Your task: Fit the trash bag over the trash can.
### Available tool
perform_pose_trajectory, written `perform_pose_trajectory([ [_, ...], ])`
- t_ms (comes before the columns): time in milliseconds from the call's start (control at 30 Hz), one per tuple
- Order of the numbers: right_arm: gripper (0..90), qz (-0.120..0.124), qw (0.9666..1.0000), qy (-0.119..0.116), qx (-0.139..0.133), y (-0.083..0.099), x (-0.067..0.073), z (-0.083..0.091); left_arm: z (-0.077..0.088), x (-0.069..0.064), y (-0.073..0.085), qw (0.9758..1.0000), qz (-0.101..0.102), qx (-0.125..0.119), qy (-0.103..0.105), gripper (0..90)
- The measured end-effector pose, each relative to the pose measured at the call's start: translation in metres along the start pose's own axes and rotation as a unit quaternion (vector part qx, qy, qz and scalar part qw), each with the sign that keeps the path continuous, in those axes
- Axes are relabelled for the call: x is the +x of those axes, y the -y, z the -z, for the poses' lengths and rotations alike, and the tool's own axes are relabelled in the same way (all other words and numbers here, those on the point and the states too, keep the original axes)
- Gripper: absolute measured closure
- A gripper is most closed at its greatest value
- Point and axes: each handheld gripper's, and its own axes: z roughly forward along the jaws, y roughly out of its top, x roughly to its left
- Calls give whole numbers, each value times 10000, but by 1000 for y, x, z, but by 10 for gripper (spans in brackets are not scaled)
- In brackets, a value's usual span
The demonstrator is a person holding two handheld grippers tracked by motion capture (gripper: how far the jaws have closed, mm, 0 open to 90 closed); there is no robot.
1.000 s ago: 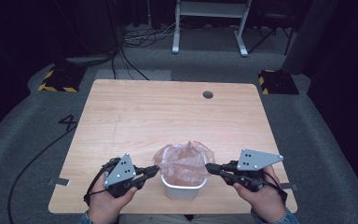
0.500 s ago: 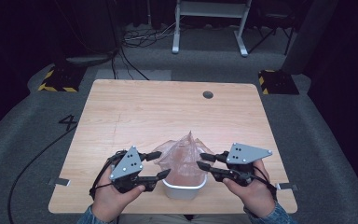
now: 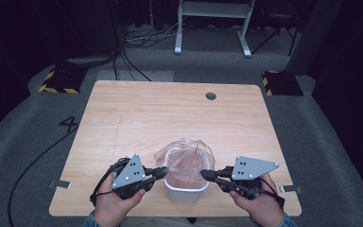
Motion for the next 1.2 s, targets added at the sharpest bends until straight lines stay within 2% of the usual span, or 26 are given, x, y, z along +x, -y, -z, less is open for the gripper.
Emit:
perform_pose_trajectory([
  [67,900,22,10000,-32,4,2,3,2,2,-3,3,9999,-67,-49,84,882],
  [200,900,34,9999,-107,83,6,9,4,3,-9,7,9996,-190,12,228,877],
  [300,900,45,9997,-152,169,10,12,4,3,-13,11,9991,-351,75,243,877],
  [367,900,23,9996,-175,198,13,14,4,4,-14,13,9990,-355,36,280,877],
  [500,900,-19,9995,-238,186,17,17,6,6,-18,17,9981,-496,-51,349,876],
  [700,900,-15,9991,-369,221,23,23,7,8,-22,24,9972,-703,-108,249,870],
  [800,900,-14,9989,-378,290,28,25,5,6,-23,30,9968,-694,-42,395,872],
  [967,900,-108,9979,-410,486,38,25,-2,-1,-19,39,9968,-517,18,610,880],
  [1200,900,-142,9967,-399,688,48,24,-15,-11,-14,50,9971,-359,134,661,880],
])
